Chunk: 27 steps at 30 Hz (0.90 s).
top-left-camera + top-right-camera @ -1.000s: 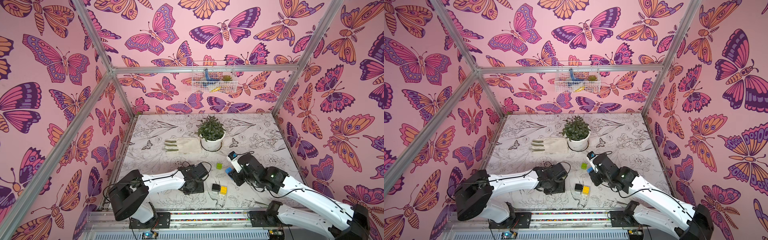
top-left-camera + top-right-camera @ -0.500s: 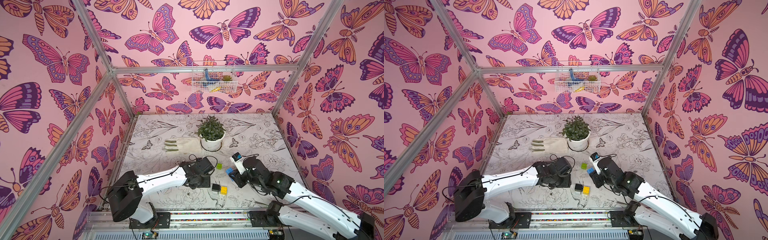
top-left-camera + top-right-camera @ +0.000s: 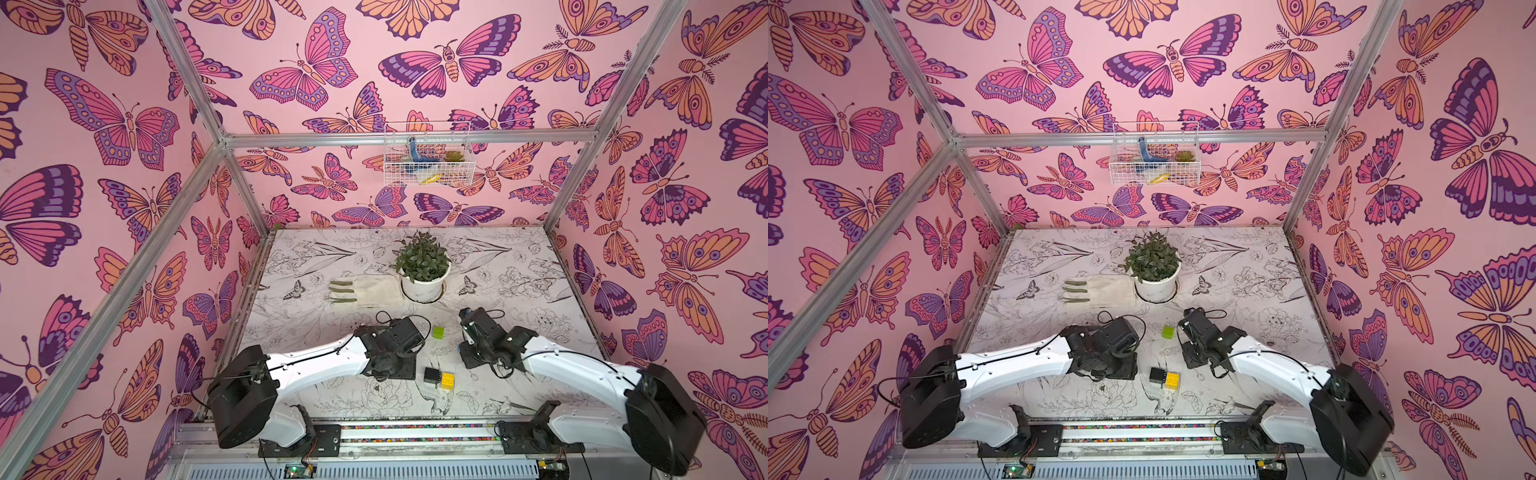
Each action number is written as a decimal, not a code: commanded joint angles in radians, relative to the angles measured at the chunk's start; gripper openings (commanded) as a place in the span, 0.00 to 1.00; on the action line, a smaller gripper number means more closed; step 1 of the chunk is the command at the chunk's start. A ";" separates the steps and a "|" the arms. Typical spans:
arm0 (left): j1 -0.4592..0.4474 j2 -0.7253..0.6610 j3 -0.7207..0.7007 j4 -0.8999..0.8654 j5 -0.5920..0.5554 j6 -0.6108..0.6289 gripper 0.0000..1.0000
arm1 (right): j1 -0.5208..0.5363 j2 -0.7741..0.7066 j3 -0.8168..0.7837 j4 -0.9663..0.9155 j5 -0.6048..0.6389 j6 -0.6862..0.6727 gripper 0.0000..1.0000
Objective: Assemble a giraffe with lego
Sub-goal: Place the lego brick at the center of the board.
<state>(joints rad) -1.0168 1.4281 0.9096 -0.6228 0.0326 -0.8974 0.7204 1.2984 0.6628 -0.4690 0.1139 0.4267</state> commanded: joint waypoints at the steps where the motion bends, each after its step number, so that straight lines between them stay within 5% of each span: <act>1: 0.006 -0.030 -0.012 -0.024 -0.017 0.031 0.66 | 0.002 0.079 0.030 0.048 0.026 0.102 0.06; 8: 0.032 -0.091 -0.043 -0.039 -0.014 0.036 0.66 | 0.057 0.172 -0.014 0.122 0.094 0.151 0.07; 13: 0.070 -0.128 -0.073 -0.041 0.007 0.037 0.67 | 0.062 0.076 -0.062 0.156 0.105 0.151 0.23; 15: 0.083 -0.130 -0.072 -0.041 0.026 0.056 0.68 | 0.072 -0.013 -0.069 0.144 0.120 0.130 0.46; 16: 0.087 -0.129 -0.070 -0.041 0.037 0.067 0.69 | 0.073 -0.048 -0.072 0.142 0.118 0.121 0.66; 17: 0.090 -0.124 -0.063 -0.041 0.051 0.085 0.69 | 0.075 -0.102 -0.074 0.133 0.113 0.114 0.98; 27: 0.026 0.044 0.100 -0.072 0.044 0.033 0.73 | 0.082 -0.558 -0.108 -0.155 0.079 0.268 0.99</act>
<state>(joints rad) -0.9611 1.4204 0.9619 -0.6670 0.0914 -0.8330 0.7944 0.7929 0.5774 -0.4797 0.1959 0.6121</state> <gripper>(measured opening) 0.720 0.988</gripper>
